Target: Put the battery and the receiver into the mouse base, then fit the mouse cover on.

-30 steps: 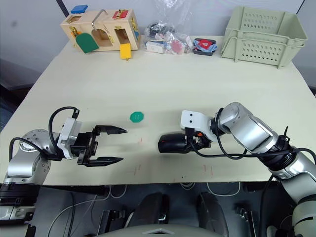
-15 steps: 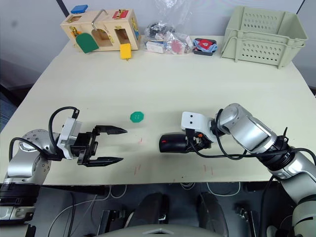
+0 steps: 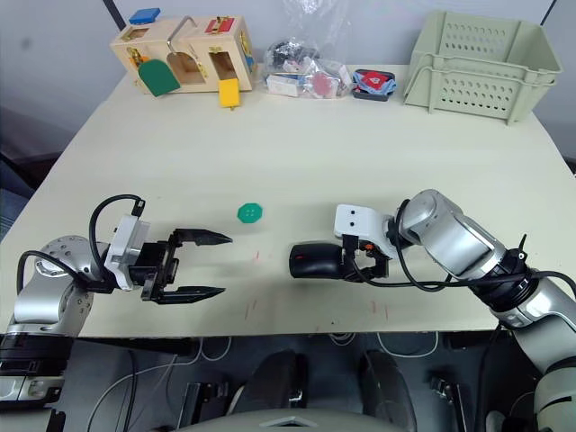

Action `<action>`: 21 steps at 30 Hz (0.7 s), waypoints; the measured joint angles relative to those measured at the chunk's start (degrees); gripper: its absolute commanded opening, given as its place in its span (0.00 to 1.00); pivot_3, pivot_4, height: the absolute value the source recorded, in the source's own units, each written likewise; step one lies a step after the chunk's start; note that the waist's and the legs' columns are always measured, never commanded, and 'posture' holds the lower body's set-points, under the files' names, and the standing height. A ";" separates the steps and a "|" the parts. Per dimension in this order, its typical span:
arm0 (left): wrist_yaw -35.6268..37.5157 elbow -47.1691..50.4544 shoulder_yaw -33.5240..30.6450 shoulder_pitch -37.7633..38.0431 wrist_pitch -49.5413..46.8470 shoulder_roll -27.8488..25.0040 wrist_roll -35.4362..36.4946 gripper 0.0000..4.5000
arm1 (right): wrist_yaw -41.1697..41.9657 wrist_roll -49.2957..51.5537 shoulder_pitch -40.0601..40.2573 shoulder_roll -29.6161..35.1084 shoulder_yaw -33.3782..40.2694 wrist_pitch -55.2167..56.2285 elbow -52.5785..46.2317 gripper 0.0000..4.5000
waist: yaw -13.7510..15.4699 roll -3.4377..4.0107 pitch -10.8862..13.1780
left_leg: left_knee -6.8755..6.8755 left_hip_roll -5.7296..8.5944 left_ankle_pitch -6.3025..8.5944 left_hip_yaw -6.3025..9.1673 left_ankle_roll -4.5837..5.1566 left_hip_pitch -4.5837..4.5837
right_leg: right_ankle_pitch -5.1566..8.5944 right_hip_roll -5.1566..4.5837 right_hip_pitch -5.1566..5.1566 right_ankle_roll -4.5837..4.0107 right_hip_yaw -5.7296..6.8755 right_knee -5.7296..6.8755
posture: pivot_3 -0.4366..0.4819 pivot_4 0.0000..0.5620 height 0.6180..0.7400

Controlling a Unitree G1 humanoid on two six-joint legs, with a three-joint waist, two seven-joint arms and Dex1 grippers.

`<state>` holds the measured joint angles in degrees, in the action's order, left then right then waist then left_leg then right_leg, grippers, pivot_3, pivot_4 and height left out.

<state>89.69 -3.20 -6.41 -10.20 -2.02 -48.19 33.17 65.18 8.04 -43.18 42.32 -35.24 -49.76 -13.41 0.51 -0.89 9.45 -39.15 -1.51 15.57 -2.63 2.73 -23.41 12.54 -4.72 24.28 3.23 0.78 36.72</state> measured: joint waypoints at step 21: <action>0.00 0.03 0.27 -0.47 -0.02 0.09 -0.04 1.00 | -3.27 6.03 2.00 -9.15 9.72 2.67 -0.94 0.49 | -0.41 -0.01 0.01 | -0.07 0.06 -0.01 -0.01 -0.01 -0.45 | -0.17 0.07 0.42 0.23 0.00 0.06 | 0.48 0.27 1.00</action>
<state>89.68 -3.17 -6.14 -10.67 -2.03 -48.10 33.13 61.92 14.08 -41.18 33.17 -25.51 -47.08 -14.34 0.10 -0.90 9.46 -39.22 -1.45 15.56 -2.64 2.72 -23.86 12.37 -4.64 24.70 3.46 0.78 36.78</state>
